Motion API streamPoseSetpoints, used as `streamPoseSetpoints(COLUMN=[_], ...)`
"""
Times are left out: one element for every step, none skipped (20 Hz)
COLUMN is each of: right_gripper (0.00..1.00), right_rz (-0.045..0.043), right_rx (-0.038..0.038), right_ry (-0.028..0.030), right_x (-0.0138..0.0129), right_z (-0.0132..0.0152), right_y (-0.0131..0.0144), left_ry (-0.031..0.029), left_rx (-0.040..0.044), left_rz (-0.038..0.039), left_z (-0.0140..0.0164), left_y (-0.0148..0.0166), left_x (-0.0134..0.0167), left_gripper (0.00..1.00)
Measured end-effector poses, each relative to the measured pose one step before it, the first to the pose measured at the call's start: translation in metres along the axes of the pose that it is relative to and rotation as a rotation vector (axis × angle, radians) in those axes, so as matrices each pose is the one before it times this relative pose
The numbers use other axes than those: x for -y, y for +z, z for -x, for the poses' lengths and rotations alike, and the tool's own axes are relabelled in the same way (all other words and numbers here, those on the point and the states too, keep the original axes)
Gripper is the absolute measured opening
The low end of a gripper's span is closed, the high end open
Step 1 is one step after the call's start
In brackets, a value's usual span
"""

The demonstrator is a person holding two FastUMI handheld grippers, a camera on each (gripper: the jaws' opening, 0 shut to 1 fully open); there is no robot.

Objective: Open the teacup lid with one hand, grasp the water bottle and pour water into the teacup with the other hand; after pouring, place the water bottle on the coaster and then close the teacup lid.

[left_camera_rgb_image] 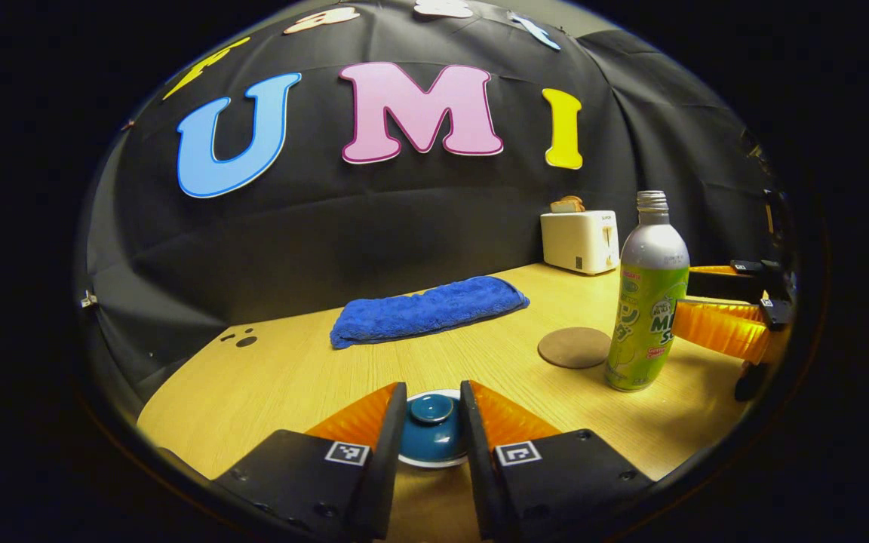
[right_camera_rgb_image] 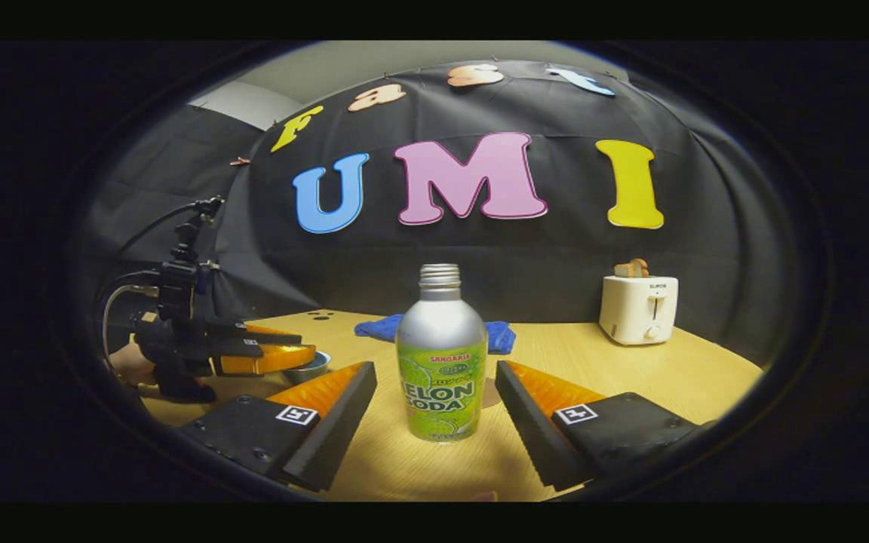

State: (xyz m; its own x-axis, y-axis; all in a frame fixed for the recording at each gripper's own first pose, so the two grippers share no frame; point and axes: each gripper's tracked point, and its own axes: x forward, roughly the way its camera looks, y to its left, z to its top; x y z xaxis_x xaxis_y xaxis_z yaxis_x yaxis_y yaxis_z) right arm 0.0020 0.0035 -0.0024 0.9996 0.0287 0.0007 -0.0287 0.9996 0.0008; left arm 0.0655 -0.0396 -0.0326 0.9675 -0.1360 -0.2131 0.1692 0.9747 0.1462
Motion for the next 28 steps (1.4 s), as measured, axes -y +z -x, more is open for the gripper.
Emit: streamPoseSetpoints(right_gripper=[0.98, 0.98, 0.98, 0.98, 0.98, 0.98, 0.98, 0.98, 0.98, 0.98, 0.98, 0.98, 0.98, 0.98, 0.98, 0.98, 0.98, 0.98, 0.89, 0.81, 0.82, 0.81, 0.78, 0.78, 0.78, 0.78, 0.78, 0.78], right_rz=[0.00026, 0.00007, -0.00001, -0.00011, -0.00014, -0.00019, 0.00035, -0.0003, 0.00026, 0.00042, -0.00017, 0.00033, 0.00018, 0.00074, 0.00036, 0.00054, -0.00001, 0.00042, -0.00068, 0.00147, -0.00172, 0.00314, 0.00646, 0.0282, 0.05742, 0.08353, 0.101, 0.11254], right_rx=[-0.00038, 0.0, 0.00004, -0.00009, 0.00009, 0.0, 0.00036, 0.00091, -0.00235, -0.00147, -0.0013, 0.00024, -0.00007, 0.00063, 0.00017, 0.00024, 0.00188, -0.00371, -0.00066, -0.00272, 0.00009, 0.00031, 0.0027, 0.00339, -0.0023, -0.0001, 0.01133, 0.02151], right_ry=[0.00011, 0.0001, -0.00024, -0.00005, -0.00006, -0.00006, -0.00283, -0.0096, -0.01014, -0.00474, -0.00261, -0.0046, -0.01163, -0.01721, -0.01634, -0.01306, 0.00279, 0.00588, -0.00249, 0.00323, 0.01855, 0.00373, -0.01483, -0.02449, -0.02439, -0.02372, -0.02501, -0.0246], right_x=[-0.00065, 0.00011, -0.0007, -0.00035, 0.00054, 0.00046, -0.0003, 0.00198, 0.00215, -0.00002, 0.00006, 0.00014, 0.00061, 0.00174, 0.00199, 0.00092, -0.00329, -0.0035, -0.001, -0.00215, -0.00591, -0.00151, 0.00353, 0.00423, 0.00422, 0.00501, 0.00461, 0.00382], right_z=[-0.00085, -0.00002, -0.00068, -0.00019, 0.00016, -0.00004, -0.00011, -0.00161, -0.0033, -0.00255, -0.00316, -0.0032, -0.0036, -0.00219, -0.00254, -0.00169, -0.00163, 0.00013, -0.00018, -0.00431, -0.00099, -0.00087, -0.00166, -0.00054, -0.00128, -0.00017, -0.00003, -0.00018], right_y=[0.00021, 0.00029, 0.00099, 0.00021, -0.00075, -0.00028, 0.00062, 0.00043, -0.0007, -0.0003, -0.00052, -0.00075, 0.00054, 0.00049, -0.00028, -0.00046, 0.00042, -0.00173, 0.0014, -0.00194, -0.00029, 0.00043, 0.00131, 0.00239, -0.00001, 0.00354, 0.00925, 0.01178], left_ry=[0.00948, 0.00261, 0.00454, 0.00661, 0.00549, 0.00439, 0.00657, 0.01188, 0.01185, 0.00984, 0.00944, 0.01356, 0.01327, 0.01084, 0.00478, 0.00375, 0.0002, 0.00097, 0.00187, 0.00475, 0.00537, 0.00345, 0.00274, 0.00932, 0.0049, -0.002, -0.00111, 0.00262], left_rx=[0.00712, 0.00696, 0.00601, 0.0074, 0.011, 0.01403, 0.01565, 0.01534, 0.01701, 0.015, 0.00962, 0.0046, 0.00309, 0.00485, 0.00568, 0.00597, 0.01351, 0.01595, 0.01591, 0.01653, 0.01685, 0.00781, 0.00088, 0.00303, 0.0043, -0.00028, -0.0042, -0.00405], left_rz=[0.00673, 0.00529, 0.00602, 0.00572, 0.00584, 0.00682, 0.00962, 0.0157, 0.02221, 0.02309, 0.01948, 0.01963, 0.02354, 0.02947, 0.03473, 0.03673, 0.03068, 0.02132, 0.01134, 0.00264, -0.00069, -0.00062, -0.00171, 0.00288, 0.00797, 0.00869, 0.00699, 0.00035], left_z=[-0.00051, -0.0005, 0.00248, 0.00142, 0.00126, 0.00173, 0.00162, 0.00261, 0.00306, 0.00296, 0.003, 0.00236, 0.00256, 0.00259, 0.00303, 0.00478, 0.00526, 0.00574, 0.00516, 0.00582, 0.00444, 0.00354, 0.00245, 0.00223, 0.00209, 0.0016, -0.00031, 0.00029], left_y=[0.00042, 0.00079, 0.00007, 0.00149, 0.0008, 0.00239, 0.00119, 0.00236, 0.00143, 0.00224, 0.00061, 0.00072, -0.00089, 0.00177, 0.0008, 0.003, 0.005, 0.00662, 0.00505, 0.00674, 0.00506, 0.00509, 0.0014, 0.00322, 0.00175, 0.00196, -0.00075, 0.00152], left_x=[-0.0013, 0.00002, -0.00115, -0.00229, -0.00107, -0.00119, -0.00234, -0.00317, -0.00355, -0.00275, -0.00305, -0.00433, -0.00479, -0.00444, -0.00349, -0.00448, -0.00379, -0.00344, -0.00381, -0.0041, -0.00339, -0.00344, -0.0042, -0.00602, -0.00546, -0.00346, -0.00318, -0.00465], left_gripper=[0.43, 0.37, 0.35, 0.33, 0.33, 0.33, 0.32, 0.32, 0.31, 0.31, 0.31, 0.31, 0.31, 0.31, 0.31, 0.31, 0.31, 0.31, 0.31, 0.34, 0.34, 0.31, 0.31, 0.31, 0.31, 0.31, 0.31, 0.31])
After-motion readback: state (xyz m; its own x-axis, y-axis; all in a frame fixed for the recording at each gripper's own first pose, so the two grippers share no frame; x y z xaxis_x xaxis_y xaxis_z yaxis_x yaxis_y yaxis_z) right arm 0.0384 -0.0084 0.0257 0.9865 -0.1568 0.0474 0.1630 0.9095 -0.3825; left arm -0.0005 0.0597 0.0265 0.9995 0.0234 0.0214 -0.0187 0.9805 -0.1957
